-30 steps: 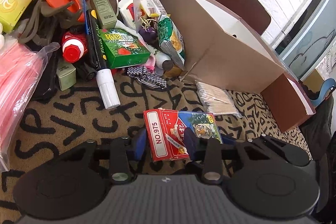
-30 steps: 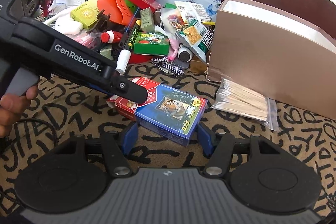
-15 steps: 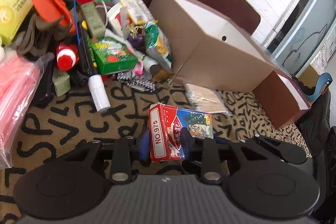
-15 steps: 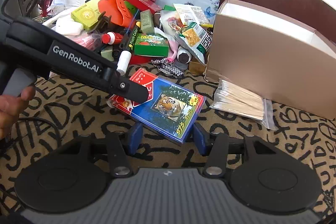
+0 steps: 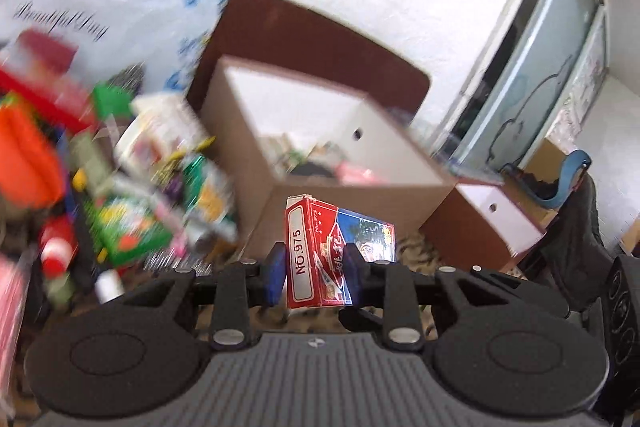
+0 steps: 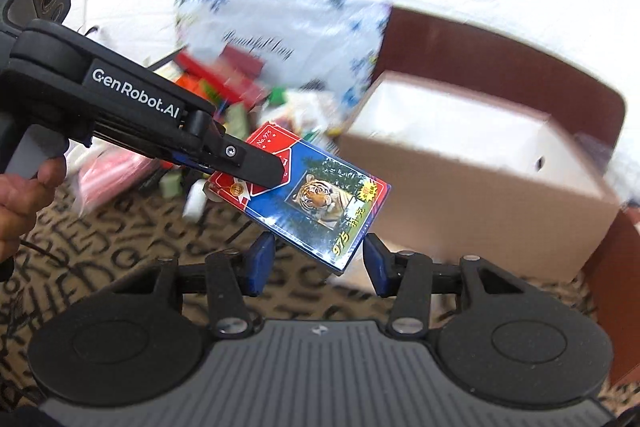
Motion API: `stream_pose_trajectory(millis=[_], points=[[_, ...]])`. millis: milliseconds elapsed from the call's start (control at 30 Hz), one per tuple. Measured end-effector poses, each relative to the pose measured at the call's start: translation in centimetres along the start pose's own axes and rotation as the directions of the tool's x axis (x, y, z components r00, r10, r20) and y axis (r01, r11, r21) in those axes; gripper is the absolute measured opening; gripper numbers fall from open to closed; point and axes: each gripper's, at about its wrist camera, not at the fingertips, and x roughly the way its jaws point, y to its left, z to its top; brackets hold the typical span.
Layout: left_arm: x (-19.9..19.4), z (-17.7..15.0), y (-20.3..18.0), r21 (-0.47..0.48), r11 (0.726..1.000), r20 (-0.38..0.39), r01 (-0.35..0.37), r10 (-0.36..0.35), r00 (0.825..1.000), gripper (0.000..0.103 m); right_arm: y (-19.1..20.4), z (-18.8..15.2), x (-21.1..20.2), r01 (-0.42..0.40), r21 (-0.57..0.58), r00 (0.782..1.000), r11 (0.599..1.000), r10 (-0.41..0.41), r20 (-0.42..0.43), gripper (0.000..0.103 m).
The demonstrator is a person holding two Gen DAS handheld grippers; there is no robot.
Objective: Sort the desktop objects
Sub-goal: 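Carry the card box into the tan box and release it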
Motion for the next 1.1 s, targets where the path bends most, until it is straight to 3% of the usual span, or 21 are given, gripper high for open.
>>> stream_pose_trajectory(millis=[200,467,800,900,1100], points=[[2.8,3.9,-2.1,0.026,0.999,0.042,0.033,-0.034,0.999,0.031,-3.6,2.6,0.3,0.072,0.012,0.996,0.997,-0.073,0.061,0.047],[8.2,7.7,-2.6,0.002,0.999,0.041,0.045,-0.045,0.998,0.031,-8.5,5.2,4.3,0.125,0.019,0.991,0.992,-0.126,0.047,0.047],[16.0,10.9,-1.3,-0.013,0.999,-0.04,0.042,-0.042,0.998,0.031,-13.5,6.4,11.2,0.141,0.001,0.988,0.99,-0.141,-0.057,0.047],[18.5,11.4,-0.7,-0.035,0.999,-0.089,0.035,-0.038,0.995,0.024,-14.8,6.7,13.0,0.144,0.001,0.985,0.99,-0.143,-0.094,0.047],[22.7,11.8,-0.4,-0.05,0.999,-0.15,0.004,-0.011,0.989,0.023,-16.7,7.8,16.7,0.138,0.011,0.974,0.99,-0.133,-0.181,0.047]])
